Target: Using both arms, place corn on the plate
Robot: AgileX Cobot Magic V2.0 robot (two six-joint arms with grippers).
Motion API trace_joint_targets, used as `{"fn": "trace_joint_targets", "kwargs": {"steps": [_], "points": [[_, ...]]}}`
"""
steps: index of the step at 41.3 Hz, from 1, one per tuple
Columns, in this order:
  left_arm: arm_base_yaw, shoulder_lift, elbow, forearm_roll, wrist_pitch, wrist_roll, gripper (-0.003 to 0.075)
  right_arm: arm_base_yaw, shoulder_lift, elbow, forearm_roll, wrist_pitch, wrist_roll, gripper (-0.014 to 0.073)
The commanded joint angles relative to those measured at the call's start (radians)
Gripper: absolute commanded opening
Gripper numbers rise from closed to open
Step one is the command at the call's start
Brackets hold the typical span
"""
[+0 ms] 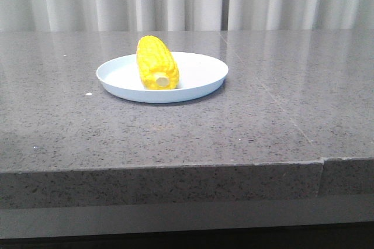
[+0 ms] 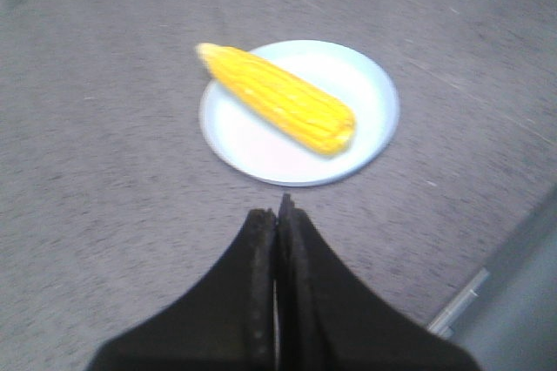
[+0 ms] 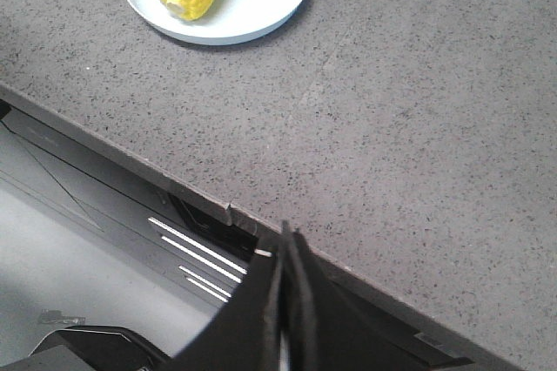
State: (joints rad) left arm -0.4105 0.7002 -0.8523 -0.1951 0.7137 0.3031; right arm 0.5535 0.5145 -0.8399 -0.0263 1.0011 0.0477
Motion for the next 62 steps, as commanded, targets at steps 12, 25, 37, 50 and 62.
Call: {"fn": "trace_joint_targets", "kwargs": {"steps": [12, 25, 37, 50, 62], "points": [[0.392, -0.398, 0.292, -0.008, -0.343, -0.001, -0.002, -0.002, 0.005, -0.023, -0.012, -0.063, -0.002, -0.0068], [0.472, -0.627, 0.568, 0.131, -0.472, -0.241, -0.002, -0.002, 0.005, -0.023, -0.012, -0.063, -0.002, -0.0068], [0.45, -0.712, 0.805, 0.195, -0.714, -0.314, -0.002, -0.002, 0.005, -0.023, -0.012, -0.063, -0.002, -0.0068], [0.45, -0.726, 0.862, 0.195, -0.774, -0.314, -0.002, -0.002, 0.005, -0.023, -0.012, -0.062, -0.002, -0.0068], [0.421, -0.726, 0.862, 0.195, -0.774, -0.314, -0.002, -0.002, 0.005, -0.023, -0.012, -0.062, -0.002, -0.0068]]}}
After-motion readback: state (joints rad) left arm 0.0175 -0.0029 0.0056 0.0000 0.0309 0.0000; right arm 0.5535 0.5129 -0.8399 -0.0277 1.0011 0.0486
